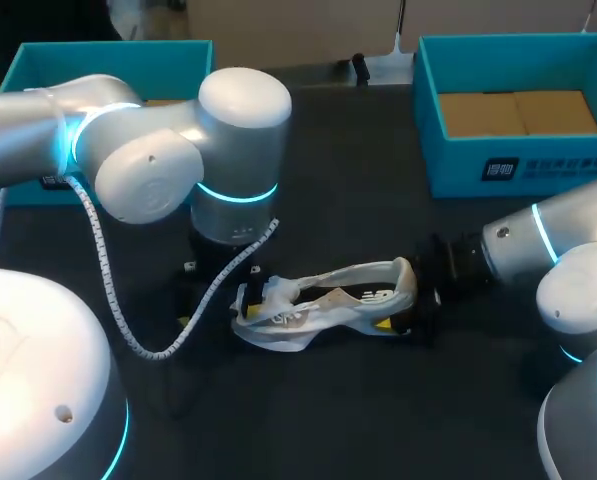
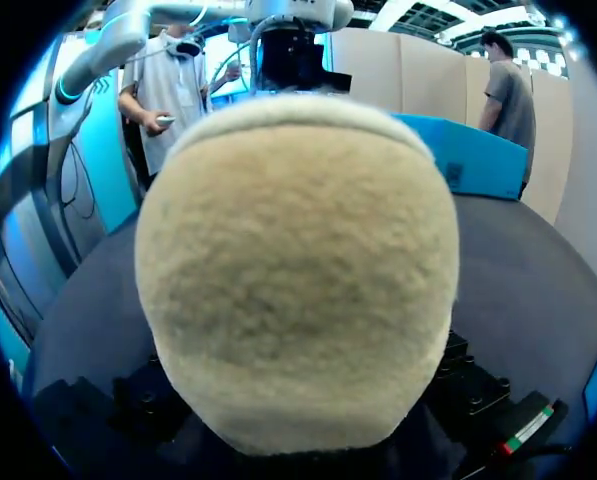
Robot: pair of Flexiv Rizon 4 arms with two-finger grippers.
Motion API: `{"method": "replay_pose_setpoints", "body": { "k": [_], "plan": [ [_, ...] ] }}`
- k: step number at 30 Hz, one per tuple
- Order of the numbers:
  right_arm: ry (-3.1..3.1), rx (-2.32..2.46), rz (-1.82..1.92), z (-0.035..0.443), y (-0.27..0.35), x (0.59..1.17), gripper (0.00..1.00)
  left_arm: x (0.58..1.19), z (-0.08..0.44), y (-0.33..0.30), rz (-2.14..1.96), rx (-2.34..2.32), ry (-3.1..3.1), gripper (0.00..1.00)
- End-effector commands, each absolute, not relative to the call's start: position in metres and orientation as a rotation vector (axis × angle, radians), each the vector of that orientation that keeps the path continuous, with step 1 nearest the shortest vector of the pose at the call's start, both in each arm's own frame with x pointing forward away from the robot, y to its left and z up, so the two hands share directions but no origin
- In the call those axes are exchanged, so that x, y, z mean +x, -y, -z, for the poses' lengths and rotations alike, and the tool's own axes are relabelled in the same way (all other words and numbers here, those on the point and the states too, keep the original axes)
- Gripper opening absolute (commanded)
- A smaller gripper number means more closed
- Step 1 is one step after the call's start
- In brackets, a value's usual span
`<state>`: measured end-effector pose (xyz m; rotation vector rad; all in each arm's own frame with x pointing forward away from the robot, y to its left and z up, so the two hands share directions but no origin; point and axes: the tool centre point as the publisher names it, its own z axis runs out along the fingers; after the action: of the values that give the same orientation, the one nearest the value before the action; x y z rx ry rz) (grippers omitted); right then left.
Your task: Take the shoe out of the shoebox, open the shoe tongue, remove and reinsert the insole, then place the shoe into the shoebox
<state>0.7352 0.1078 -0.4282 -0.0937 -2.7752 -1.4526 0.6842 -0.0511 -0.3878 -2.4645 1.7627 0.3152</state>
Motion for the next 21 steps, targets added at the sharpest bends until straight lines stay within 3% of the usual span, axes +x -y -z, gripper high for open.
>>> {"method": "replay_pose_setpoints", "body": {
  "k": [1, 7, 21],
  "plan": [
    [2.779, -0.097, 1.445, 0.432, -0.109, 0.737, 0.00, 0.678, 0.385, 0.047, -0.295, -2.439, -1.769, 1.00],
    [2.779, -0.097, 1.445, 0.432, -0.109, 0.737, 0.00, 0.680, 0.387, 0.042, -0.292, -2.407, -1.770, 1.00],
    [2.779, -0.097, 1.445, 0.432, -0.109, 0.737, 0.00, 0.681, 0.339, 0.039, -0.148, -2.412, -1.901, 1.00]
  ]
}}
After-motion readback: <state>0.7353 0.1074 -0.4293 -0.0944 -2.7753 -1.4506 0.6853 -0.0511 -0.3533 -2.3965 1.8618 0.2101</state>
